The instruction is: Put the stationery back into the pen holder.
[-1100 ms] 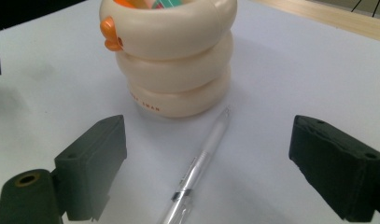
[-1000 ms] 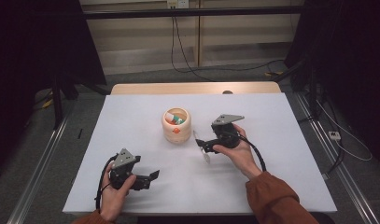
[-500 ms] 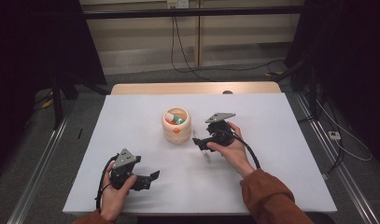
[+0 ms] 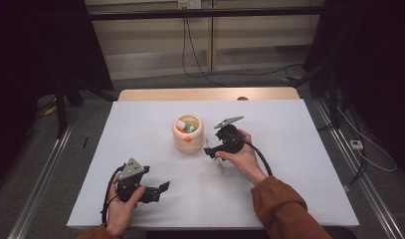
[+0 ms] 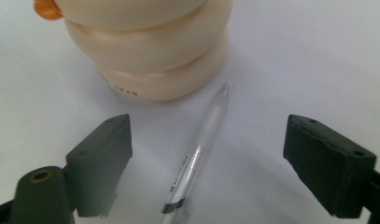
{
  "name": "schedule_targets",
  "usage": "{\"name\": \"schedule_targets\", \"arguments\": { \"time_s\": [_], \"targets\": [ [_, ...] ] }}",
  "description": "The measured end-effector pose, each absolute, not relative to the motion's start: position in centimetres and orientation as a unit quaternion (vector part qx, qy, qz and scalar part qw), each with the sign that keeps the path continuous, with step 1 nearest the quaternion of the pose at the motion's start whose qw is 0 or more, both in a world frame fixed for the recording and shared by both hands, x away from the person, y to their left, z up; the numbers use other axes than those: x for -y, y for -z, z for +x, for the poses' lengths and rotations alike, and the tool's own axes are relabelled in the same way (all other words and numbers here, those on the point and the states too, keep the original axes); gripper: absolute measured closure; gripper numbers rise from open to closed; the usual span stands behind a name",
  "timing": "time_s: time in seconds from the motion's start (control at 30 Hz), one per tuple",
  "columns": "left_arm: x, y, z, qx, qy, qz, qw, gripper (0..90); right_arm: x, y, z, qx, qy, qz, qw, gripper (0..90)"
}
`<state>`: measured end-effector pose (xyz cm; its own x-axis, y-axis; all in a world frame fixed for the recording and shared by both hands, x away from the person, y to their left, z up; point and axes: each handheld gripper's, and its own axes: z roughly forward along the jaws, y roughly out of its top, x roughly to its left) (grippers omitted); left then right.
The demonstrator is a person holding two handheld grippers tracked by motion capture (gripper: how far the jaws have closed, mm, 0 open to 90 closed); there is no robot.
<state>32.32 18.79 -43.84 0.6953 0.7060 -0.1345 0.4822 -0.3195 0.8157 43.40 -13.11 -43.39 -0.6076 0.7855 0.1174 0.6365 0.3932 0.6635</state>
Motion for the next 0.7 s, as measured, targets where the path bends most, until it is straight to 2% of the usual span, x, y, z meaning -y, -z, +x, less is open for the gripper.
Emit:
{"name": "schedule_targets", "arguments": {
  "time_s": [0.27, 0.7],
  "targets": [
    [-18.8, 43.8, 32.3, -0.37, -0.123, 0.803, 0.452, 6.4, 12.6, 43.7, 44.1, -0.832, -0.31, 0.45, 0.093, 21.3],
    [-18.8, 43.8, 32.4, -0.369, -0.121, 0.803, 0.452, 6.4, 12.0, 43.8, 44.9, -0.831, -0.29, 0.466, 0.085, 36.0]
  ]
}}
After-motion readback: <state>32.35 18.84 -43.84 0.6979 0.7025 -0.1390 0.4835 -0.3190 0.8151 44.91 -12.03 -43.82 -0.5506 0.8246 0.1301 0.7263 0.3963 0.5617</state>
